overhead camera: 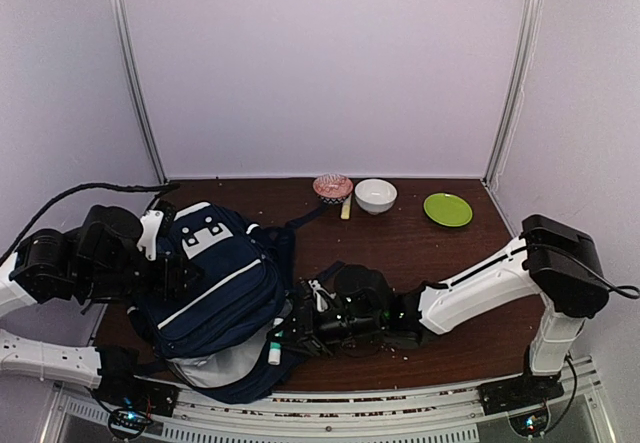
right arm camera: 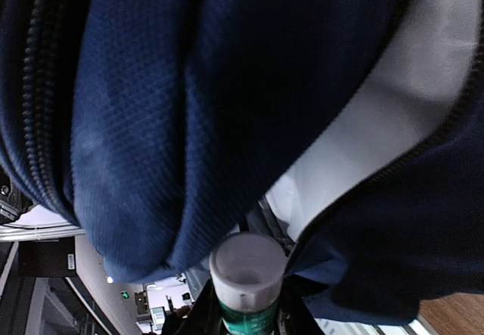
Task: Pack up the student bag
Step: Place the stationery in the student bag.
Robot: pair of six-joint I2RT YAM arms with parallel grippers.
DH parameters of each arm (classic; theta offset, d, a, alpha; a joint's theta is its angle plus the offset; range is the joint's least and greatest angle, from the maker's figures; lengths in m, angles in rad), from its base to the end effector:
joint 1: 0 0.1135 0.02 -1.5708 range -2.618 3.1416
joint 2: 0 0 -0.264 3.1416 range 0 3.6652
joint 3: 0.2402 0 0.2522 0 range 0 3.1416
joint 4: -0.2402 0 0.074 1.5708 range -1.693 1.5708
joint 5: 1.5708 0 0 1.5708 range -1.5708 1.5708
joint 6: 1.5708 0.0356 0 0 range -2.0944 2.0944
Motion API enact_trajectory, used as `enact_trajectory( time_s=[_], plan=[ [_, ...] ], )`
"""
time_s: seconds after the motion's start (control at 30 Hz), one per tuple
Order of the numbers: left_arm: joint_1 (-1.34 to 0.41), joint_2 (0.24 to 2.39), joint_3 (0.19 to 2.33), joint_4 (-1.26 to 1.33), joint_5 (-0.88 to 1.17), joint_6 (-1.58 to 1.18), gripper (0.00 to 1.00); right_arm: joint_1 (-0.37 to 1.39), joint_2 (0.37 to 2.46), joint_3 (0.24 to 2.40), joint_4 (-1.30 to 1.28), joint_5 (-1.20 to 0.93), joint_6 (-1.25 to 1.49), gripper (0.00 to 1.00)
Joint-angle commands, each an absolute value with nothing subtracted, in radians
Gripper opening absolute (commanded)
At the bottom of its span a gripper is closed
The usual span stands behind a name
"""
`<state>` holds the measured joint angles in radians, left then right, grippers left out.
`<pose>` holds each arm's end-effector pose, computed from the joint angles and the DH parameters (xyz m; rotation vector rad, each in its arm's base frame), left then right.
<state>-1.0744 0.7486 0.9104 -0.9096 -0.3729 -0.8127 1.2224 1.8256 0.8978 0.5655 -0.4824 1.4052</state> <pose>0.0768 -0.1145 0.3190 0.1130 2.3177 -0.5611 0.1142 0.3629 0.1715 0.1894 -2.4613 -1.7772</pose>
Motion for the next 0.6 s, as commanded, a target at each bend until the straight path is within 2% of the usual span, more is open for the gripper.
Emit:
enact_trajectory(
  time_s=[0.0, 0.17, 0.23, 0.27, 0.3, 0.37, 0.47, 0.57],
  plan=[
    [-1.078, 0.736, 0.915, -0.91, -0.445, -0.821, 0.98, 1.242, 1.904, 0.969, 0.707, -0.443, 1.575, 0.19],
    [-1.078, 0.724, 0.9, -0.898, -0.438, -0.824, 0.98, 1.241, 1.985, 1.046, 0.678, -0.369, 1.621, 0.19],
    [-1.078, 0.715, 0.891, -0.884, -0.44, -0.826, 0.98, 1.234, 2.004, 1.058, 0.687, -0.34, 1.644, 0.23],
    [-1.078, 0.712, 0.889, -0.88, -0.442, -0.826, 0.98, 1.23, 2.011, 1.072, 0.67, -0.336, 1.64, 0.31],
    [-1.078, 0.71, 0.888, -0.876, -0.446, -0.827, 0.98, 1.226, 2.015, 1.085, 0.642, -0.332, 1.629, 0.45],
    [-1.078, 0.712, 0.884, -0.862, -0.449, -0.821, 0.98, 1.222, 2.006, 1.102, 0.598, -0.329, 1.607, 0.64],
    [-1.078, 0.728, 0.885, -0.85, -0.455, -0.813, 0.98, 1.222, 1.956, 1.111, 0.511, -0.319, 1.534, 0.84],
    [-1.078, 0.754, 0.891, -0.84, -0.466, -0.794, 0.98, 1.218, 1.889, 1.101, 0.43, -0.321, 1.472, 0.93]
  ],
)
